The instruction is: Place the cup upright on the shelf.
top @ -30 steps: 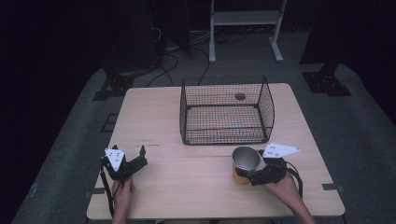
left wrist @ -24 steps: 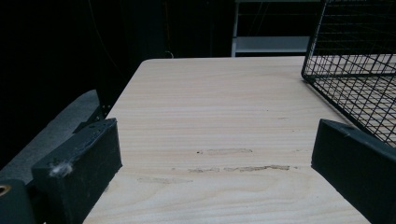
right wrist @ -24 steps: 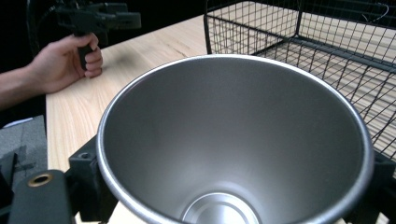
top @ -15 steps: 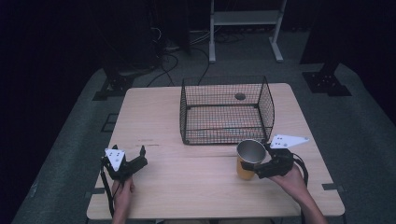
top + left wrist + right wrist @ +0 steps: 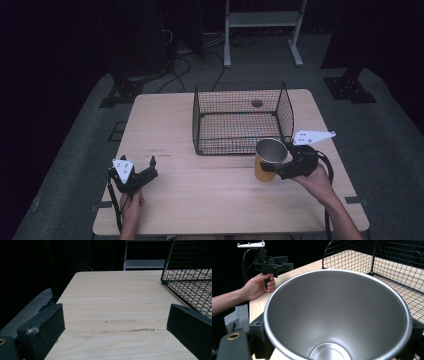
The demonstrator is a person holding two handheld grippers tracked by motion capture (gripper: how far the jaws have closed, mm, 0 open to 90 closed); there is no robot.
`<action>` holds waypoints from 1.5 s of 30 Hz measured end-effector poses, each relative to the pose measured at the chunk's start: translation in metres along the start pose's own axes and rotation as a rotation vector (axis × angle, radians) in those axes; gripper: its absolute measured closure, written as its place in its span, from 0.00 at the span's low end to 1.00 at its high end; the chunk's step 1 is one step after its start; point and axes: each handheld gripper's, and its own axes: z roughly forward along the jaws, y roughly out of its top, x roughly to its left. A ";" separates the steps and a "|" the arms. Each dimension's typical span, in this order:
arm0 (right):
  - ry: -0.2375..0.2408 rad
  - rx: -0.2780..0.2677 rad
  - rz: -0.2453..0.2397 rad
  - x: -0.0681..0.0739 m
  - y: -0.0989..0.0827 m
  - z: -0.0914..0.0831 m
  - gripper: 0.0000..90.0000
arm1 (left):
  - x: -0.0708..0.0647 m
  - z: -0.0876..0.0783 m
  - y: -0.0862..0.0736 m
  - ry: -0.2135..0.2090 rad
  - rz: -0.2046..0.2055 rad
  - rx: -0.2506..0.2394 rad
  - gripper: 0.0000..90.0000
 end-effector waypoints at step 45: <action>0.028 0.064 -0.059 -0.026 0.079 0.020 0.14 | 0.001 0.000 0.000 -0.014 -0.011 -0.002 0.01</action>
